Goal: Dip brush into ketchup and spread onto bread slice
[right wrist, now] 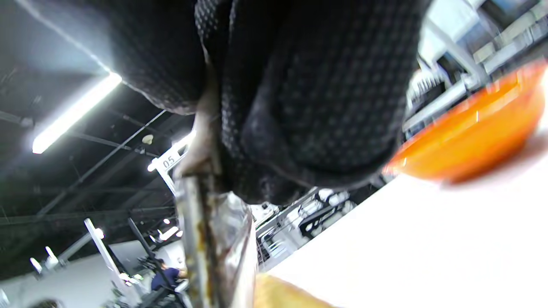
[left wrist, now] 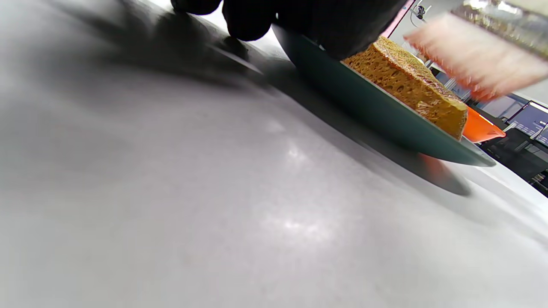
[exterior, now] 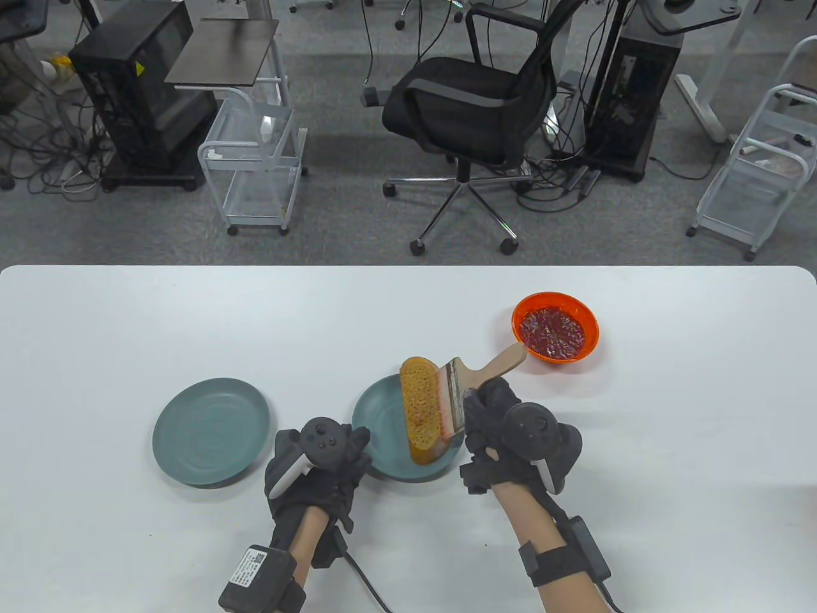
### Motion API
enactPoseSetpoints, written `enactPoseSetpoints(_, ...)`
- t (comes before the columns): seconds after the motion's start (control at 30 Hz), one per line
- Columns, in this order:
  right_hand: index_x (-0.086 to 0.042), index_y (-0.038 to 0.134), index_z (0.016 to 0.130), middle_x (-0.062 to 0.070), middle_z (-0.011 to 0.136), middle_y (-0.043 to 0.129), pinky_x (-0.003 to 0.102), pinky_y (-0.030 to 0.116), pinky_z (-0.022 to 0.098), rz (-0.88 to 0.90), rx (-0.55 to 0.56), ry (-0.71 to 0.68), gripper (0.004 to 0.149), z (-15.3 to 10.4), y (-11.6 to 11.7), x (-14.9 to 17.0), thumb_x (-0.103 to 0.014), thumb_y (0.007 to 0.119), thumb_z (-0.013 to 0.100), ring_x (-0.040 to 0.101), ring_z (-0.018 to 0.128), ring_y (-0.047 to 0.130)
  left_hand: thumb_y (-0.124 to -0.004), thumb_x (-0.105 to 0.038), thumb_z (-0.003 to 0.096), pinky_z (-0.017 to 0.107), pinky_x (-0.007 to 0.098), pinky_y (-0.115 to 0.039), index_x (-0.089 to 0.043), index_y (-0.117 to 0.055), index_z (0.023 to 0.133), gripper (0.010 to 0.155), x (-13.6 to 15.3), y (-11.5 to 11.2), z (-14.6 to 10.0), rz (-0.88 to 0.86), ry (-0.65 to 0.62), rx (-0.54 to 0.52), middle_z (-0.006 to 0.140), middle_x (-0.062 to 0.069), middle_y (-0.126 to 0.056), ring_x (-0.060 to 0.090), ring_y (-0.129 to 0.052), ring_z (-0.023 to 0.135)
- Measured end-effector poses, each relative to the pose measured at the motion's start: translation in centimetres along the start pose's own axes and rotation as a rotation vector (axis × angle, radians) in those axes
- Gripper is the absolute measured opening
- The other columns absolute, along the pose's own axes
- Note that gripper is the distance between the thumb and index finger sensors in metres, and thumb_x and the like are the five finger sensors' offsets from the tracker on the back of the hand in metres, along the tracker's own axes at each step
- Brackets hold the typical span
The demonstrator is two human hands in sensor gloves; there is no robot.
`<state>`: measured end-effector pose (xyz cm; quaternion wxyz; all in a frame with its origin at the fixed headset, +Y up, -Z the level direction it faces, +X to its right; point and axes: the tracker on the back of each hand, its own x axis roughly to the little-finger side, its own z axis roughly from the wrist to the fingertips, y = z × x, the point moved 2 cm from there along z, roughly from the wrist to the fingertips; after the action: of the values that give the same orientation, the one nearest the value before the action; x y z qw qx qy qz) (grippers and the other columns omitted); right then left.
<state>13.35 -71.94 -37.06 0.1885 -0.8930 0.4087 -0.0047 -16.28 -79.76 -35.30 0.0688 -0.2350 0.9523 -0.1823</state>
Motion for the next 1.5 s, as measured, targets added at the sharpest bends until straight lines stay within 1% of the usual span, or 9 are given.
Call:
enactPoseSetpoints(0.1, 0.001, 0.079, 0.083, 0.024, 0.064, 0.092, 0.030, 0.099, 0.020, 0.141, -0.078, 0.095, 0.046, -0.4, 1.6, 0.4, -0.030, 0.088, 0.049, 0.028, 0.035, 0.113, -0.064, -0.040, 0.0651, 0.071, 0.059, -0.035, -0.023, -0.055, 0.114, 0.052, 0.0, -0.1, 0.0, -0.002, 0.000, -0.006, 0.119, 0.016, -0.048, 0.045, -0.037, 0.109)
enactPoseSetpoints(0.4, -0.002, 0.077, 0.084, 0.021, 0.066, 0.092, 0.027, 0.099, 0.021, -0.198, 0.025, -0.071, 0.046, 0.2, -0.3, -0.2, -0.033, 0.085, 0.050, 0.025, 0.037, 0.113, -0.064, -0.040, 0.0650, 0.071, 0.059, -0.035, -0.023, -0.055, 0.114, 0.053, -0.1, -0.1, 0.0, -0.007, -0.003, -0.008, 0.119, 0.015, -0.048, 0.045, -0.037, 0.109)
enactPoseSetpoints(0.47, -0.002, 0.077, 0.084, 0.021, 0.066, 0.092, 0.027, 0.100, 0.020, -0.136, 0.027, -0.058, 0.046, 0.1, -0.3, -0.2, -0.033, 0.086, 0.050, 0.025, 0.037, 0.113, -0.064, -0.040, 0.0650, 0.071, 0.059, -0.035, -0.023, -0.055, 0.114, 0.053, -0.1, -0.1, 0.0, -0.007, -0.001, -0.008, 0.119, 0.015, -0.048, 0.045, -0.037, 0.109)
enactPoseSetpoints(0.63, 0.001, 0.077, 0.083, 0.024, 0.066, 0.091, 0.030, 0.099, 0.020, 0.189, -0.134, 0.159, 0.046, -0.5, 2.3, 0.7, -0.029, 0.087, 0.049, 0.029, 0.036, 0.112, -0.064, -0.040, 0.0650, 0.071, 0.059, -0.035, -0.023, -0.055, 0.114, 0.053, -0.1, -0.1, 0.0, -0.019, 0.006, -0.004, 0.119, 0.015, -0.047, 0.045, -0.036, 0.109)
enactPoseSetpoints(0.97, -0.003, 0.076, 0.085, 0.021, 0.067, 0.090, 0.028, 0.098, 0.022, -0.168, 0.026, -0.043, 0.046, 0.4, -0.7, 0.0, -0.032, 0.085, 0.050, 0.026, 0.038, 0.111, -0.064, -0.040, 0.0649, 0.071, 0.059, -0.035, -0.024, -0.055, 0.114, 0.052, 0.0, -0.1, 0.0, -0.026, 0.005, -0.001, 0.119, 0.015, -0.047, 0.044, -0.036, 0.109)
enactPoseSetpoints(1.07, -0.003, 0.076, 0.085, 0.020, 0.068, 0.090, 0.028, 0.099, 0.022, -0.073, 0.019, -0.041, 0.046, 0.4, -0.8, 0.0, -0.033, 0.085, 0.050, 0.025, 0.038, 0.112, -0.064, -0.040, 0.0649, 0.071, 0.059, -0.035, -0.023, -0.055, 0.114, 0.052, 0.0, -0.1, 0.0, -0.026, 0.007, -0.006, 0.119, 0.015, -0.047, 0.044, -0.036, 0.109)
enactPoseSetpoints(1.17, -0.001, 0.076, 0.084, 0.023, 0.067, 0.090, 0.030, 0.098, 0.021, 0.099, -0.076, 0.031, 0.046, 0.0, 0.9, 0.4, -0.030, 0.086, 0.050, 0.028, 0.037, 0.112, -0.064, -0.040, 0.0649, 0.071, 0.060, -0.035, -0.023, -0.055, 0.114, 0.052, 0.0, -0.1, 0.0, -0.029, 0.009, -0.007, 0.119, 0.015, -0.047, 0.044, -0.036, 0.109)
enactPoseSetpoints(1.33, -0.002, 0.077, 0.084, 0.022, 0.066, 0.091, 0.029, 0.098, 0.021, -0.049, -0.091, -0.020, 0.046, 0.3, 1.2, 0.2, -0.031, 0.086, 0.050, 0.027, 0.037, 0.112, -0.064, -0.040, 0.0650, 0.071, 0.060, -0.035, -0.023, -0.055, 0.114, 0.053, 0.0, -0.1, 0.0, -0.029, 0.007, -0.010, 0.119, 0.015, -0.047, 0.044, -0.036, 0.109)
enactPoseSetpoints(1.5, -0.003, 0.075, 0.085, 0.022, 0.068, 0.090, 0.030, 0.098, 0.023, -0.170, 0.032, -0.084, 0.046, 1.1, -1.7, 0.6, -0.031, 0.085, 0.050, 0.028, 0.039, 0.111, -0.064, -0.040, 0.0650, 0.071, 0.060, -0.035, -0.023, -0.055, 0.114, 0.052, 0.0, -0.1, 0.0, -0.027, 0.011, -0.008, 0.119, 0.015, -0.047, 0.044, -0.036, 0.109)
